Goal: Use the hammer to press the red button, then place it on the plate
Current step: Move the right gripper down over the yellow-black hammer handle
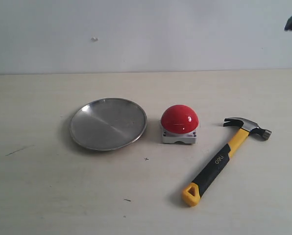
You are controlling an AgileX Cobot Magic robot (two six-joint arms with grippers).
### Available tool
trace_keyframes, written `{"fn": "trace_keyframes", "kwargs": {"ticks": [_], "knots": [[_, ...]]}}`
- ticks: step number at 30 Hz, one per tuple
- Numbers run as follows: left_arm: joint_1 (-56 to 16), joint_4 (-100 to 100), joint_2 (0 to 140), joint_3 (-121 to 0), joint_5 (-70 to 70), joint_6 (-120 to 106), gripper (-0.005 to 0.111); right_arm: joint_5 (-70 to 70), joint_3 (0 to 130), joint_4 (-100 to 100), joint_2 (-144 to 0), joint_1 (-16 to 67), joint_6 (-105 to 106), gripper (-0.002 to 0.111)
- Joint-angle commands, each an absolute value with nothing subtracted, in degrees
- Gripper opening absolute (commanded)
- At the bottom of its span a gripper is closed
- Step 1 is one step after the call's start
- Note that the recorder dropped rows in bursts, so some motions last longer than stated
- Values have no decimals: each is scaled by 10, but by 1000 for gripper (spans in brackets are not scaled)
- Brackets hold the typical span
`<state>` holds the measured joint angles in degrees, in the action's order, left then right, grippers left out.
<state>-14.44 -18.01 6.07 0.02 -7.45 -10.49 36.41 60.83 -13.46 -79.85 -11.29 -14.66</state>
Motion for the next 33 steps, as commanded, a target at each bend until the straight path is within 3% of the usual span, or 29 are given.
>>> {"fn": "trace_keyframes", "kwargs": {"ticks": [1,10,15,22,24,33], "knots": [[-144,-181,59,0,-72,-103,0,464,628,-140,-904,-116,-178,0],[-144,-181,59,0,-72,-103,0,421,628,-285,-963,-115,-173,0],[-144,-181,59,0,-72,-103,0,380,627,-285,-980,-65,-188,1],[-161,-181,59,0,-72,-103,0,329,627,-278,-1004,-20,-256,18],[-161,-181,59,0,-72,-103,0,329,627,-226,-1008,-20,-289,26],[-161,-181,59,0,-72,-103,0,421,627,0,-1009,-20,-496,42]]}}
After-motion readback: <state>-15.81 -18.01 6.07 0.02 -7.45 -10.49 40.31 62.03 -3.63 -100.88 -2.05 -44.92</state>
